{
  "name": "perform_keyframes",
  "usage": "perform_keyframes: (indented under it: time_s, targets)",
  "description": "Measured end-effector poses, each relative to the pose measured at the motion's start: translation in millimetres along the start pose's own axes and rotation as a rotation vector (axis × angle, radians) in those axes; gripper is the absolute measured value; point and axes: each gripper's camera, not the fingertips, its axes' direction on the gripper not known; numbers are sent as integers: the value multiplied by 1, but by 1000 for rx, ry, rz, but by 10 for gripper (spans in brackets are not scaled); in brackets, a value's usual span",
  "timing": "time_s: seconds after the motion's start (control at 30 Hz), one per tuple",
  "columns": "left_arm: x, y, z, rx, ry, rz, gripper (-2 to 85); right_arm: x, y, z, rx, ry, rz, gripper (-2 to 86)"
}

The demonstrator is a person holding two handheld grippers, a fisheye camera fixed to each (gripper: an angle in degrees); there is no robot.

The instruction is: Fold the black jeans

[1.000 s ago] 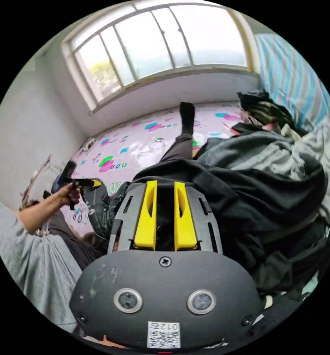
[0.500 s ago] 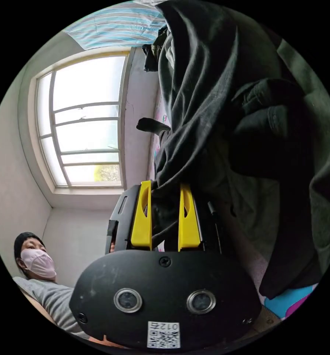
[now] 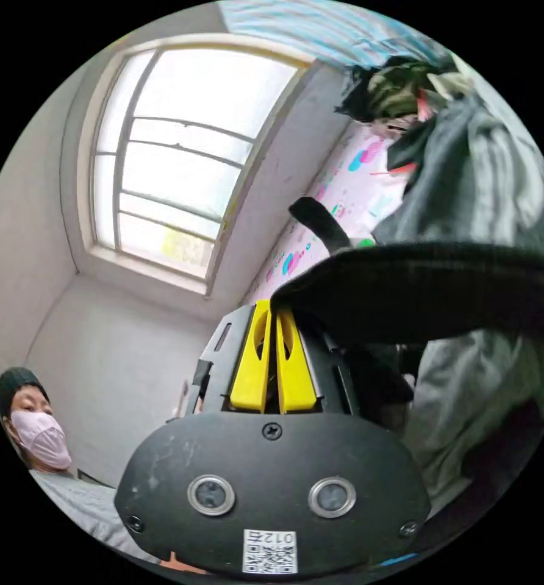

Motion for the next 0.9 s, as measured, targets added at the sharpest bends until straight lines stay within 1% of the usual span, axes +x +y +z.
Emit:
perform_keyframes:
  time_s: [0.03, 0.1, 0.13, 0.17, 0.2, 0.23, 0.3, 0.37, 0.43, 0.53, 0.6, 0.63, 0.67, 0.7, 0.73, 0.8, 0.83, 0.87, 0.9]
  targets:
    - [4, 6, -16, 15, -24, -13, 51, -23, -21, 23, -23, 7, -58, -6]
    - [11, 16, -39, 36, -64, -32, 51, -121, -92, 125, -94, -55, -243, -3]
    - [17, 22, -54, 52, -89, -43, 51, -147, -104, 151, -110, -75, -296, -2]
    - [20, 25, -62, 59, -102, -46, 51, -201, -123, 204, -159, -106, -415, 2]
    - [26, 29, -75, 72, -126, -49, 51, -246, -135, 259, -240, -138, -491, 11]
    - [33, 31, -88, 81, -151, -51, 51, -263, -140, 288, -300, -152, -501, 16]
    - [42, 31, -102, 89, -187, -50, 51, -298, -139, 398, -665, -195, -451, 78]
    - [50, 29, -112, 87, -213, -44, 52, -299, -120, 429, -785, -166, -449, 92]
    - [56, 28, -119, 81, -230, -51, 51, -279, -106, 418, -798, -146, -471, 89]
    - [49, 30, -125, 101, -224, -109, 51, -195, -105, 348, -762, -124, -367, 89]
    - [43, 31, -128, 116, -212, -148, 51, -98, -118, 248, -647, -82, -192, 91]
    - [42, 30, -130, 125, -213, -163, 51, -72, -121, 218, -608, -65, -146, 92]
    - [42, 29, -131, 128, -216, -167, 51, -21, -121, 157, -526, -5, -54, 96]
    - [42, 26, -132, 135, -223, -173, 52, 30, -116, 96, -448, 68, 52, 102]
    - [43, 23, -133, 143, -224, -182, 52, 55, -110, 68, -414, 101, 110, 106]
    - [46, 16, -133, 149, -225, -186, 51, 147, -74, -25, -344, 187, 336, 119]
    - [49, 10, -132, 147, -230, -184, 51, 166, -61, -41, -343, 191, 386, 122]
    - [50, 7, -132, 144, -232, -184, 51, 201, -35, -64, -349, 174, 481, 128]
    - [54, 2, -131, 139, -239, -184, 51, 230, -9, -75, -358, 129, 569, 132]
